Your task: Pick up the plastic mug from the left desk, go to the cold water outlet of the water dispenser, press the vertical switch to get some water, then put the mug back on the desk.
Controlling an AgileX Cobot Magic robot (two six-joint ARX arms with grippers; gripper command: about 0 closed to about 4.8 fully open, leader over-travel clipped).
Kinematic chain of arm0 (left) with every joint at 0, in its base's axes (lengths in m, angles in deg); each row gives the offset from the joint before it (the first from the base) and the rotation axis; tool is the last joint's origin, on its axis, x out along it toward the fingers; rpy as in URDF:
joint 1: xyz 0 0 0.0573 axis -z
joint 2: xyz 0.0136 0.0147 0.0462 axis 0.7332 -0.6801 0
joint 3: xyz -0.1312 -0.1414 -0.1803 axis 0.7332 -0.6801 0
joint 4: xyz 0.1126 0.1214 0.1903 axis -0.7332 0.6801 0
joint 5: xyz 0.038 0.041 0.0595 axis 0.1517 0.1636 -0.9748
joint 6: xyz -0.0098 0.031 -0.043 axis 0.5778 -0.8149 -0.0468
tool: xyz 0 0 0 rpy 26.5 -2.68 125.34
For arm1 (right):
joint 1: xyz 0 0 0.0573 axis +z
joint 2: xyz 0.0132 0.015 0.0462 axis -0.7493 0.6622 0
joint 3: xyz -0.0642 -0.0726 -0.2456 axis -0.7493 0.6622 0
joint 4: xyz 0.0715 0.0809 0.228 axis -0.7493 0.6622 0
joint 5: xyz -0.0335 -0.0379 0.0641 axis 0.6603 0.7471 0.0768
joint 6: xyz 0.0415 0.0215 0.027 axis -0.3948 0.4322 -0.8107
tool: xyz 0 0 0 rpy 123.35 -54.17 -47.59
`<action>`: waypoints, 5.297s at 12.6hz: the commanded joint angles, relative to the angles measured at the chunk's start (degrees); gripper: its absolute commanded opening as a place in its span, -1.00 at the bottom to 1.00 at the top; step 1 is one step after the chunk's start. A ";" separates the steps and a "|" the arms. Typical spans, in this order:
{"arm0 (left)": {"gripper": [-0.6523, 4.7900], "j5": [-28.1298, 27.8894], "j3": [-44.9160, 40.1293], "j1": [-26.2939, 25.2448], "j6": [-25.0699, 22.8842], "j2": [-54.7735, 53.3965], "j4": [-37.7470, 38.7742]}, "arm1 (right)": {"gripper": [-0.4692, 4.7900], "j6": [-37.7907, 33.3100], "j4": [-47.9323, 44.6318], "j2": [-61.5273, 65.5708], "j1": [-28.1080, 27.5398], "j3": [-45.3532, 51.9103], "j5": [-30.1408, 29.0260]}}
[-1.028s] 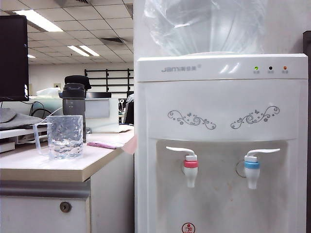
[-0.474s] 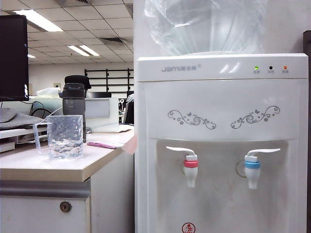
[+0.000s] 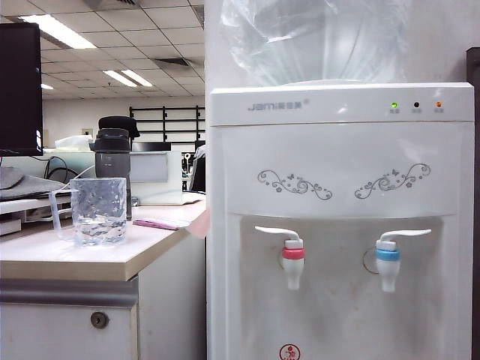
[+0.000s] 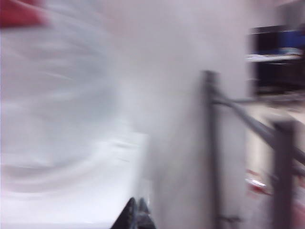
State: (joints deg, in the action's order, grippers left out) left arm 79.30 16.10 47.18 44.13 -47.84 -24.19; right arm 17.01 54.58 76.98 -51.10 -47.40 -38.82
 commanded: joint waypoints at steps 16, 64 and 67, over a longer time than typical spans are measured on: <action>0.33 -21.14 8.09 16.46 12.00 -85.55 -58.16 | -0.83 4.94 -0.59 27.71 54.31 -12.61 9.55; -0.72 -18.47 25.22 11.96 4.37 -103.45 -60.87 | -0.83 4.50 2.21 27.69 54.29 -12.61 9.60; -0.75 -17.86 25.24 11.96 4.37 -103.45 -60.96 | -0.83 4.50 2.25 27.69 54.29 -12.61 9.75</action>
State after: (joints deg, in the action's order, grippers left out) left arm 61.23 41.26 59.14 48.79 -151.38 -83.62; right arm 21.73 57.58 104.79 3.15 -59.82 -29.20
